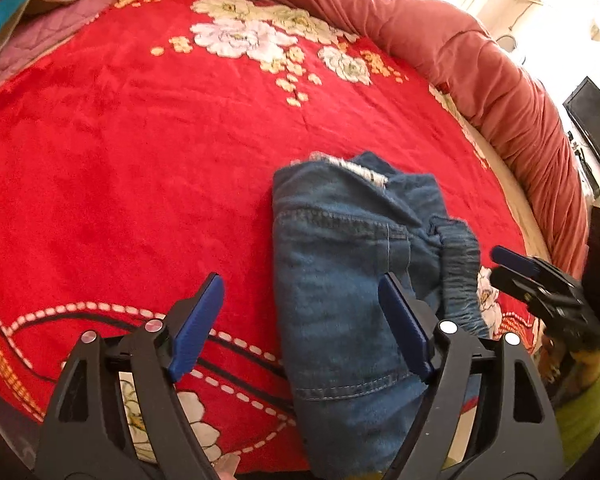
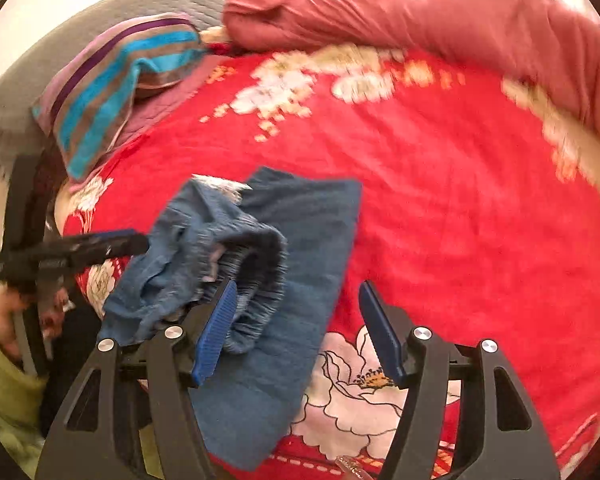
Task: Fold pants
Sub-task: 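Open the right tool and release the waistband onto the bundle, then grasp the bundle edge with the right tool while the left tool grasps beside it, folding it over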
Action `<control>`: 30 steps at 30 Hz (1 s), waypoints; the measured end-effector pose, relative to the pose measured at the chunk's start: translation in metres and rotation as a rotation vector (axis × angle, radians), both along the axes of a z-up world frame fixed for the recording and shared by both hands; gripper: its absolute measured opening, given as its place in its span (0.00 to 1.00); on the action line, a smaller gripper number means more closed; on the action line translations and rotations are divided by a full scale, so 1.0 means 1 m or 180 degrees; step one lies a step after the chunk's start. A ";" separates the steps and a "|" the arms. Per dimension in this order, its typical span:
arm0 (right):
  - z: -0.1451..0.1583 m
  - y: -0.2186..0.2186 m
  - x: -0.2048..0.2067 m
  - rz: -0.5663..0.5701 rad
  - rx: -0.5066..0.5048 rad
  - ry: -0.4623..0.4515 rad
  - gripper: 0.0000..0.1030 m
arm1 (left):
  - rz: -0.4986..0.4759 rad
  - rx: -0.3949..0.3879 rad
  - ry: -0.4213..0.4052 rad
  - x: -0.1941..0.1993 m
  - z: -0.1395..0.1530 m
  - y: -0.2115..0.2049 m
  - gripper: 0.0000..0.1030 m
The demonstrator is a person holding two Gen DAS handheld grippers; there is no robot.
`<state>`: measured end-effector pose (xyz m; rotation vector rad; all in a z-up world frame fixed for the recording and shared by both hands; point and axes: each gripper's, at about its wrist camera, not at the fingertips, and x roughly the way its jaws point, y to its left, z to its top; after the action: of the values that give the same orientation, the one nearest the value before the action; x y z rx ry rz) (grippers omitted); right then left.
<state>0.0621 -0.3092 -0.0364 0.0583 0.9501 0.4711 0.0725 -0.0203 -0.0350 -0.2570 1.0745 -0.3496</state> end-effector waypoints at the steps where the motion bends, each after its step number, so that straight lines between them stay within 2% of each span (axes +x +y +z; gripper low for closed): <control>1: -0.005 -0.003 0.002 -0.0019 0.0041 0.0064 0.60 | -0.0011 0.0007 0.0020 0.000 -0.003 -0.002 0.70; 6: -0.030 0.002 0.013 0.0005 0.0147 0.0299 0.60 | -0.0026 0.0039 0.0066 0.003 -0.011 -0.006 0.71; 18: -0.043 0.007 0.023 0.0077 0.0330 0.0373 0.60 | -0.0100 0.0176 0.0040 0.005 -0.013 -0.018 0.73; 25: -0.046 0.012 0.029 0.0209 0.0441 0.0355 0.44 | -0.0135 0.0238 0.0014 0.008 -0.015 -0.026 0.72; 27: -0.046 0.013 0.029 0.0255 0.0468 0.0337 0.36 | -0.0146 0.0234 0.0006 0.008 -0.015 -0.027 0.68; 29: -0.044 0.015 0.028 0.0290 0.0463 0.0297 0.31 | -0.0180 0.0211 0.0008 0.008 -0.015 -0.030 0.53; 30: -0.042 0.016 0.027 0.0316 0.0459 0.0274 0.27 | -0.0191 0.0203 0.0002 0.008 -0.014 -0.032 0.51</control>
<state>0.0892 -0.2928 -0.0788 0.1634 1.0057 0.6326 0.0807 -0.0519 -0.0488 -0.1682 1.0938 -0.3682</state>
